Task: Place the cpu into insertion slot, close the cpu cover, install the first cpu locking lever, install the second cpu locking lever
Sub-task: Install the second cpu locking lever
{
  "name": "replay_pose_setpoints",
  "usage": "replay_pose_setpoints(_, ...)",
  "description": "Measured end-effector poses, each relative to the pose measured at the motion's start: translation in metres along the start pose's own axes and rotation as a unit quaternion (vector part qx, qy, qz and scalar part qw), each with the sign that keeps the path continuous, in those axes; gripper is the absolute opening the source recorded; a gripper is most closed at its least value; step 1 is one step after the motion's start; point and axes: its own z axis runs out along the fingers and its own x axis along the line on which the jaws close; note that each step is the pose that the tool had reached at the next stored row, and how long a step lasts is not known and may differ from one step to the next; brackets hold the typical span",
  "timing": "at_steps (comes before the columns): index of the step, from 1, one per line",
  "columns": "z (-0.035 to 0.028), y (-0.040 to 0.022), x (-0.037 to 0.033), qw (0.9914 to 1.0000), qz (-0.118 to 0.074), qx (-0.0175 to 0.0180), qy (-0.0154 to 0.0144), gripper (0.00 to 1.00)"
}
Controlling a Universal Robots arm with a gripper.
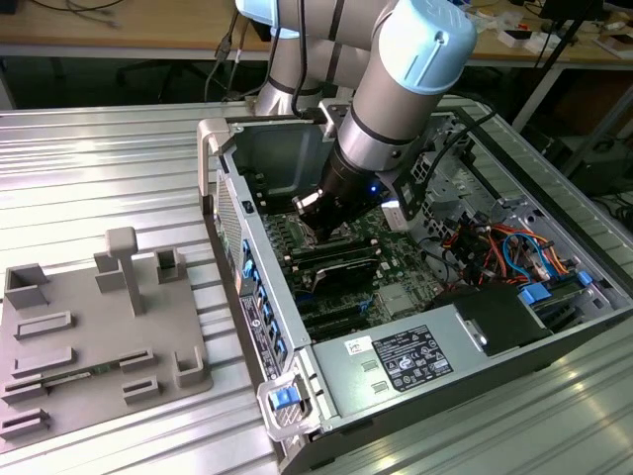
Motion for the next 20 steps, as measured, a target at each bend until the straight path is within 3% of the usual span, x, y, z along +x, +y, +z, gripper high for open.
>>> replay_pose_setpoints(20, 0.0001, 0.0, -0.0001, 1.0, 0.0, -0.0024, -0.0002, 0.11)
